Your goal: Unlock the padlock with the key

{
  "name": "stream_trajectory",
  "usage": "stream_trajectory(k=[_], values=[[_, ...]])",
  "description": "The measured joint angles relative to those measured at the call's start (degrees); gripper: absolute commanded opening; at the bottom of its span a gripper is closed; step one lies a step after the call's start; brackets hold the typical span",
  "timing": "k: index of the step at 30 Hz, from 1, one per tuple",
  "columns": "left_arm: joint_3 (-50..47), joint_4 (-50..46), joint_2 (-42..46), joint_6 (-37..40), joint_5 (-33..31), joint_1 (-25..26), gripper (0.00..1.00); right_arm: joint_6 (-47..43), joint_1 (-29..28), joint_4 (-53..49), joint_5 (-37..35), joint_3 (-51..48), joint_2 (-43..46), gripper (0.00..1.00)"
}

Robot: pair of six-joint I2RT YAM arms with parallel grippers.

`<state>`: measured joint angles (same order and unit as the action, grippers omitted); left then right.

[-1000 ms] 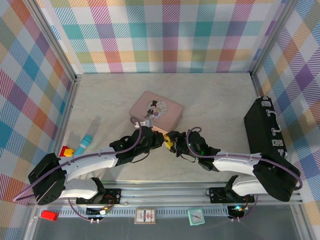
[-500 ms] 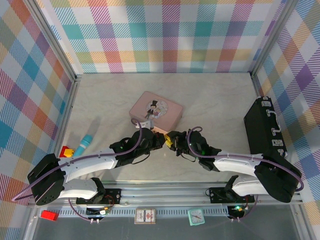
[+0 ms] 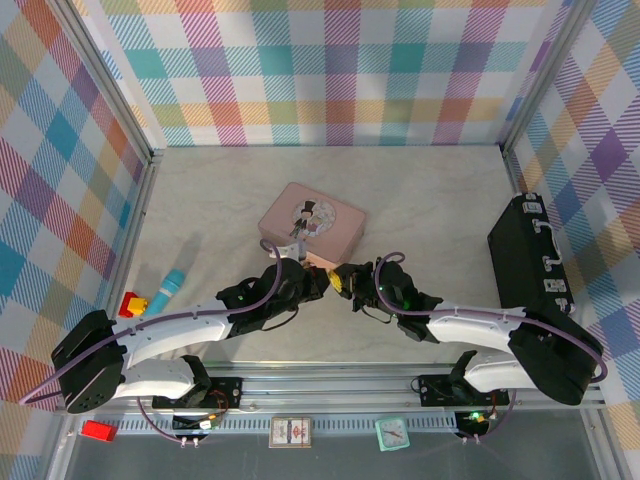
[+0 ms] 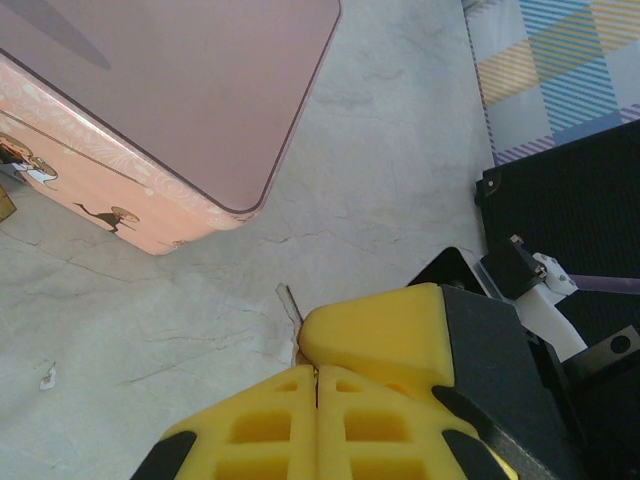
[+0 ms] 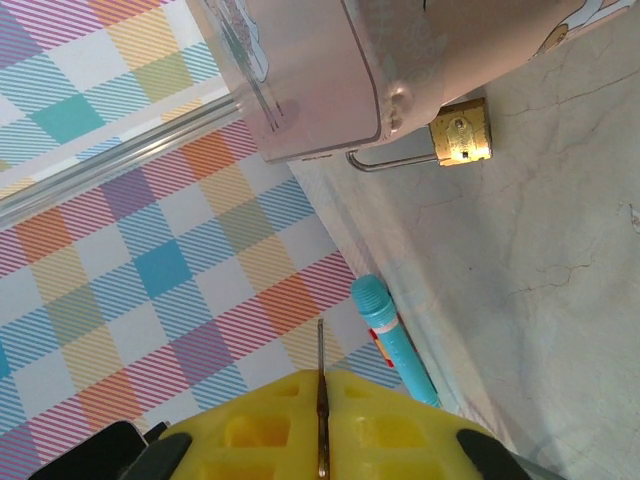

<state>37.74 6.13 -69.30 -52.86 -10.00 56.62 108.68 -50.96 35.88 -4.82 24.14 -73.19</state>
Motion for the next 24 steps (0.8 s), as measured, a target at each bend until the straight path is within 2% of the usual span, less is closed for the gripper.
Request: stream_trajectory(k=[6,11,15,18,24], values=[[0.0,0.0,0.0,0.0,-0.1,0.0,0.00,-0.9,0.5,-0.1,1.0,0.3,-0.3,0.02],[-0.1,-0.6,0.3,1.3,-0.2,0.1,0.28,-4.9,2.1,-6.1,3.6,2.7,0.7,0.00],[-0.1,-4.1,3.7,5.0,-1.3,-0.2,0.43,-12.4,5.6,-13.6,5.5,4.6,4.6,0.00],[-0.1,-6.1,7.1,8.6,-1.3,-2.1,0.51,-19.2,8.3,-18.1,7.6,4.7,7.4,0.00],[-0.1,-6.1,5.8,13.3,3.9,-11.7,0.53,-36.5,10.5,-20.8,13.4,4.7,8.4,0.00]])
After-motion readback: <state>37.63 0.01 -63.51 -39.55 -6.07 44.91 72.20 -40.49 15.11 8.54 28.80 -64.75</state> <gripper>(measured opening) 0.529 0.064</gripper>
